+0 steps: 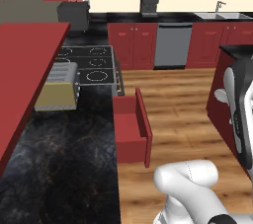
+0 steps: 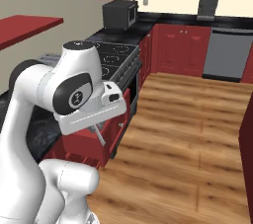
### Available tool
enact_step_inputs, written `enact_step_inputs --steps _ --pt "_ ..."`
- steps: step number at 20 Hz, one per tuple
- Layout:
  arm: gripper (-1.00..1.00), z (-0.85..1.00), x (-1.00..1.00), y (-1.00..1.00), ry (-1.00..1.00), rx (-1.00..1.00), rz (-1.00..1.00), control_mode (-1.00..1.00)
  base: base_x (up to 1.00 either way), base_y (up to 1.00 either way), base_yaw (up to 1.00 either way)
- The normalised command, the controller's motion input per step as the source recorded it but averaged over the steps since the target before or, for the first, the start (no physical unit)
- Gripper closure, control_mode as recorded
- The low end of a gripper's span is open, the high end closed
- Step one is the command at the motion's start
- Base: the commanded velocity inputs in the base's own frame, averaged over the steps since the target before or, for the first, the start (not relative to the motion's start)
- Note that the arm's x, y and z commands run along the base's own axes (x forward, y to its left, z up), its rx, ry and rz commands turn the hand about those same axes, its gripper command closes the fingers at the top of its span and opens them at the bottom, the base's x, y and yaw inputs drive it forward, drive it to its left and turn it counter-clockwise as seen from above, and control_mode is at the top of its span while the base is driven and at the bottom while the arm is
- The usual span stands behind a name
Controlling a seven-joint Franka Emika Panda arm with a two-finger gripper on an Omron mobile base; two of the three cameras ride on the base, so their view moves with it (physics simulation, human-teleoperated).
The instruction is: Pick up the metallic utensils from the counter and place them in the open drawer. Make sure not to pick up any wooden utensils.
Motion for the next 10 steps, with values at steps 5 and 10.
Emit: enact_step_inputs --steps 5,10 --pt "1.0 0.0 0.0 0.0 0.0 0.0 0.0 1.0 0.07 0.66 0.05" --pt "1.0 0.0 0.0 0.0 0.0 0.0 0.0 1.0 0.0 0.87 0.01"
